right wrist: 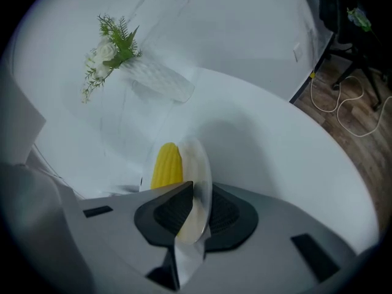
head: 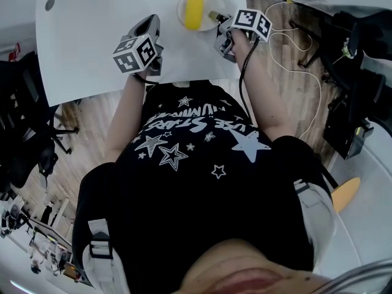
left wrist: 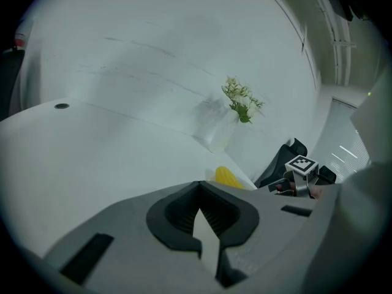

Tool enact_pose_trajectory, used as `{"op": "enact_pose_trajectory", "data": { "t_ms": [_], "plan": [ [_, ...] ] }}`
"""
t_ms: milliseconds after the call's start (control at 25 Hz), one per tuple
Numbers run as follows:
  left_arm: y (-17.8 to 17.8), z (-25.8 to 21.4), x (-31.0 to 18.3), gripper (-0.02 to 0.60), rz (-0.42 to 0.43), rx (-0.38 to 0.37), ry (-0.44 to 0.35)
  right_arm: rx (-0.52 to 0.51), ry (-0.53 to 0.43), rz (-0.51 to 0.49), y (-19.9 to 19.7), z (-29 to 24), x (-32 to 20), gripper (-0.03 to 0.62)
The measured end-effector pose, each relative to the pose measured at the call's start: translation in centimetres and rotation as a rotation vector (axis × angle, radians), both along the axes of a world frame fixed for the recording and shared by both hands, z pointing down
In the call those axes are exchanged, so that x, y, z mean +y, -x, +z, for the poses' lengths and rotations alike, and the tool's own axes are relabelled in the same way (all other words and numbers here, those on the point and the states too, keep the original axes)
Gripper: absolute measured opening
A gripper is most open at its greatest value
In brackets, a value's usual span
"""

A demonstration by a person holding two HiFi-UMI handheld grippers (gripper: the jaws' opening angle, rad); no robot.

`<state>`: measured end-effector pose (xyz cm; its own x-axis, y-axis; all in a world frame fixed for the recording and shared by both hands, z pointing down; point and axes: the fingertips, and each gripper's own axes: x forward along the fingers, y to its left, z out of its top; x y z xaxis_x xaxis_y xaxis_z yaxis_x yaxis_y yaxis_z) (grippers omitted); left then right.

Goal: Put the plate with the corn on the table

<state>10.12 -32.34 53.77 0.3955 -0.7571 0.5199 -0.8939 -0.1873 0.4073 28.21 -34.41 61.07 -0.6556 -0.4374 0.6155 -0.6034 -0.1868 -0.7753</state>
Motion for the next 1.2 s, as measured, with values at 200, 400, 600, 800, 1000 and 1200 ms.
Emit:
{"op": "enact_pose_trajectory", "data": {
  "t_ms": [200, 400, 600, 800, 1000, 1200],
  "plan": [
    [0.1, -0.3, 0.1, 0.006, 0.009, 0.001, -0.006, 0.073, 0.013, 0.04, -0.1, -0.2, 0.1, 0.052],
    [1.0, -0.6, -0.1, 0.006, 0.021, 0.0, -0.015, 0.186, -0.016, 0.017, 0.3, -0.5, -0.2, 0.075],
    [1.0, -0.8, -0.3, 0.006, 0.032, 0.004, -0.021, 0.292, -0.05, 0.007, -0.2, -0.5, -0.3, 0.115],
    [1.3, -1.0, -0.5, 0.006, 0.048, 0.008, -0.027, 0.387, -0.084, -0.009, -0.5, -0.6, -0.3, 0.137],
    [2.3, -1.2, -0.3, 0.006, 0.058, 0.014, -0.031, 0.443, -0.097, -0.004, -0.3, -0.7, 0.0, 0.15],
    [3.4, -1.3, -0.4, 0.006, 0.06, 0.021, -0.033, 0.46, -0.084, 0.014, -0.4, -0.7, 0.2, 0.164]
  ]
}}
